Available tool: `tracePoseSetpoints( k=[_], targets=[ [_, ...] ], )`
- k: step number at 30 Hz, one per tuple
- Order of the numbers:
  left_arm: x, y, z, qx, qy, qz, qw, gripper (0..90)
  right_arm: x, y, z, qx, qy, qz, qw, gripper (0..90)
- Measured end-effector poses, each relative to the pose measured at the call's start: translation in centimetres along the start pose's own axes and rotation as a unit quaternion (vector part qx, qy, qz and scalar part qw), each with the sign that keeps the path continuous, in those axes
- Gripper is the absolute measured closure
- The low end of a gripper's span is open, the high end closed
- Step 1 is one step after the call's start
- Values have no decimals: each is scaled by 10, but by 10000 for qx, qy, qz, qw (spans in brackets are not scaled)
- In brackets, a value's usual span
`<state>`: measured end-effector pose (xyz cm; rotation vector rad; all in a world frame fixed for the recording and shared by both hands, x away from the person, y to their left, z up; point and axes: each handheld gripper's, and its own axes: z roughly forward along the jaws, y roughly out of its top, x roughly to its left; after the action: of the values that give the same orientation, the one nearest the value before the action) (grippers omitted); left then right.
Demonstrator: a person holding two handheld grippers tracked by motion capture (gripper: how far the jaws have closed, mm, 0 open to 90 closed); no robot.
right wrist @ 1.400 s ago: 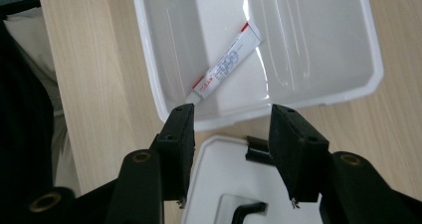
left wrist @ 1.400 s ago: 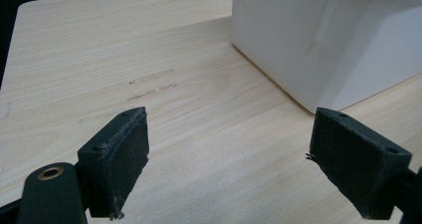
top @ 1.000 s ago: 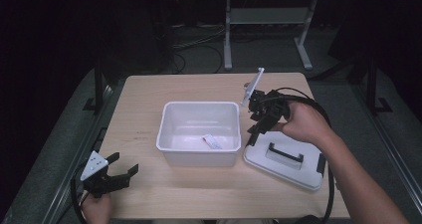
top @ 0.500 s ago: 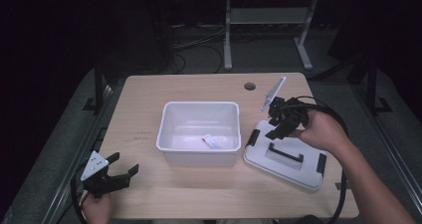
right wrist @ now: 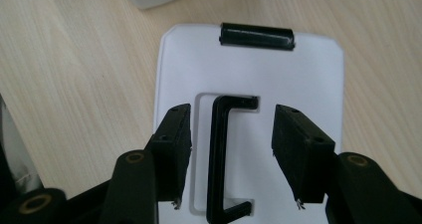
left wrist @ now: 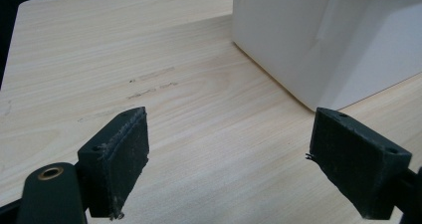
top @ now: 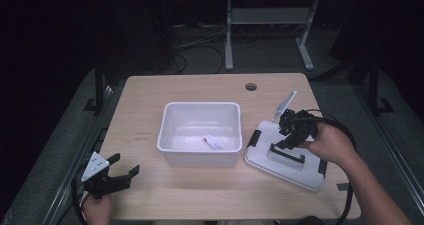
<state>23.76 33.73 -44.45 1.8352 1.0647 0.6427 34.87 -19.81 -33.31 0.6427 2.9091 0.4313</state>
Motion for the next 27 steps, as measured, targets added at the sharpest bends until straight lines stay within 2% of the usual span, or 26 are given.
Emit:
tracePoseSetpoints(
  k=[4, 14, 27],
  targets=[
    [0, 0, 0, 5, -1, 2, 10000, 150, -1, -13, 8, -29, -1, 108, 9999, 491],
    [-1, 0, 1, 17, -1, 8, 10000, 150, -1, -30, 26, 54, -16, 205, 9998, 487],
    [-1, 0, 0, 19, 3, 5, 10000, 150, 1, -38, 45, 159, -19, 189, 9997, 509]
  ],
)
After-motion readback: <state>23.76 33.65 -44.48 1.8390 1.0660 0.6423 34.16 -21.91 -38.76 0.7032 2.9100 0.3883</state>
